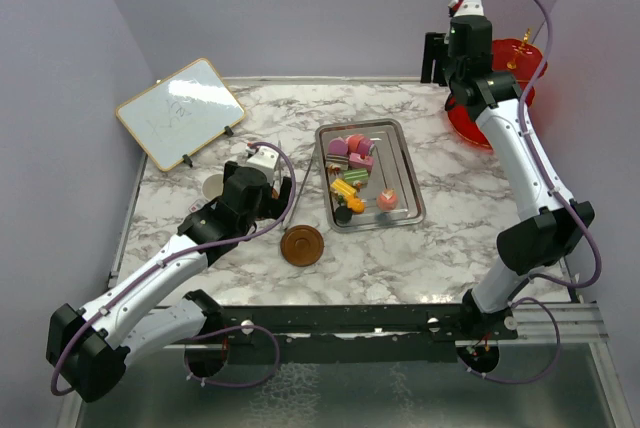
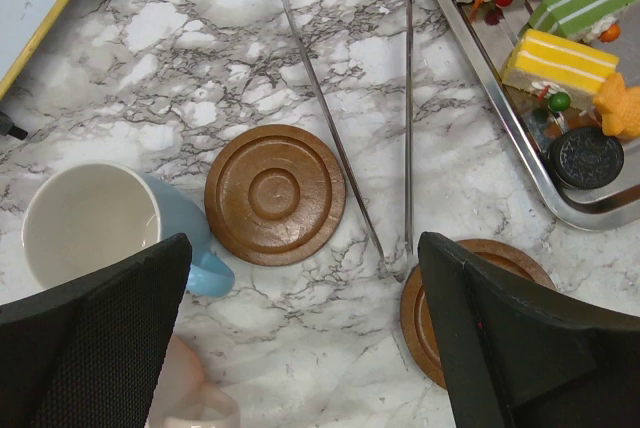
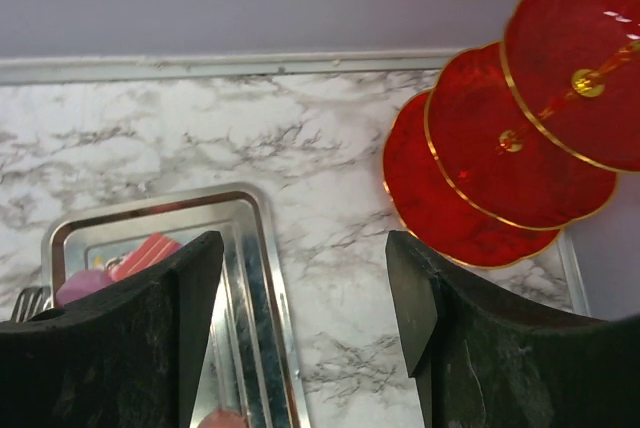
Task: Serve the afternoon tea
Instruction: Move the desert table to the center of the board.
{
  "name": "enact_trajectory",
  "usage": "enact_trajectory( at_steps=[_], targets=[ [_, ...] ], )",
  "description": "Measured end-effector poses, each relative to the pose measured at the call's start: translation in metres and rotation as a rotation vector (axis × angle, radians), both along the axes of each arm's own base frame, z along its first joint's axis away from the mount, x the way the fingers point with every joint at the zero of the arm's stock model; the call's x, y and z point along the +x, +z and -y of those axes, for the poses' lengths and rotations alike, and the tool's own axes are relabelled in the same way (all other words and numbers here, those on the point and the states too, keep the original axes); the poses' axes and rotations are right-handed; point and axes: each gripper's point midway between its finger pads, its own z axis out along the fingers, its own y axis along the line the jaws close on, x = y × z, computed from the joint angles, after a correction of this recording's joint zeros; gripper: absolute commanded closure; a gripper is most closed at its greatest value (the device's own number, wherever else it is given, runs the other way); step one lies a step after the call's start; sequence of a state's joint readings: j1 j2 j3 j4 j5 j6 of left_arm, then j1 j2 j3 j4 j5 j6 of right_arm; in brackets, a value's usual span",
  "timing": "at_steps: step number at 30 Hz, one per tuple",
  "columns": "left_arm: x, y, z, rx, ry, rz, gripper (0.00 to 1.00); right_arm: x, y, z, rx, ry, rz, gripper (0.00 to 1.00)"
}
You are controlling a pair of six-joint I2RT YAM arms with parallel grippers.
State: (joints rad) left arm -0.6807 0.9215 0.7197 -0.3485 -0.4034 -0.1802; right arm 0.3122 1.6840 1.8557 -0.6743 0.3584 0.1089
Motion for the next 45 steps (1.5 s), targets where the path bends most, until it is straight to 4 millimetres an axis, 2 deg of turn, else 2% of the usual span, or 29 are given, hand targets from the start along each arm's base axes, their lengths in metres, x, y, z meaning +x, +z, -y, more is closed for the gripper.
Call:
enact_trajectory(
  at_steps=[3,5,9,17,21,27,33,45],
  targets=[
    [0.007,-0.002,-0.003,-0.012,0.001,-0.013,0.01,0.007,0.020,0.027,0.003,-0.057,0.036,0.31],
    [0.009,-0.002,-0.005,-0.022,0.006,-0.018,0.01,0.011,0.025,0.040,0.002,-0.084,0.045,0.30],
    [0.013,-0.002,-0.012,-0.032,0.020,-0.021,0.01,0.017,0.021,0.069,-0.003,-0.146,0.027,0.29],
    [0.013,-0.001,-0.011,-0.041,0.013,-0.021,0.01,0.038,0.003,0.129,-0.009,-0.271,-0.013,0.26],
    [0.013,-0.001,-0.011,-0.041,0.014,-0.020,0.01,0.053,0.010,0.153,-0.005,-0.318,0.011,0.21],
    [0.013,-0.001,-0.009,-0.044,0.001,-0.024,0.01,0.076,0.028,0.179,-0.007,-0.359,0.080,0.20],
    [0.014,-0.003,-0.011,-0.033,0.001,-0.027,0.01,0.089,0.023,0.192,-0.030,-0.373,0.088,0.21],
    [0.014,-0.009,-0.009,-0.029,-0.015,-0.051,0.01,0.115,0.006,0.218,-0.043,-0.397,0.108,0.42]
  ],
)
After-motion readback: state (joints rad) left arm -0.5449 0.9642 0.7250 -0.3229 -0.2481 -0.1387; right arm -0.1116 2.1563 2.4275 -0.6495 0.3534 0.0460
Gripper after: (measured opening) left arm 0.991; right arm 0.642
